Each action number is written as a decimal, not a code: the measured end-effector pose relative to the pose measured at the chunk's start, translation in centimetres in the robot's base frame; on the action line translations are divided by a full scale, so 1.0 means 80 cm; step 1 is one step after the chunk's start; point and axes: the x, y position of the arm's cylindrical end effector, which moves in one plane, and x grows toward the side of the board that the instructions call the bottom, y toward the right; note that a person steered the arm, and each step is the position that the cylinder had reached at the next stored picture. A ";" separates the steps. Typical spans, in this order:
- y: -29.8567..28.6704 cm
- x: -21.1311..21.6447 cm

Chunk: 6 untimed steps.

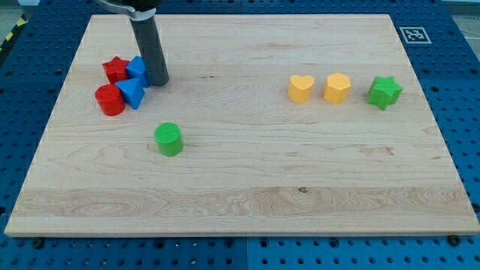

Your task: Move blue cube into red star and blue triangle

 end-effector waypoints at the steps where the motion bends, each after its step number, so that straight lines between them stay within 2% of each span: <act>1: 0.065 -0.025; 2: 0.114 -0.072; 3: 0.088 -0.090; 4: 0.040 -0.080; 6: 0.004 -0.038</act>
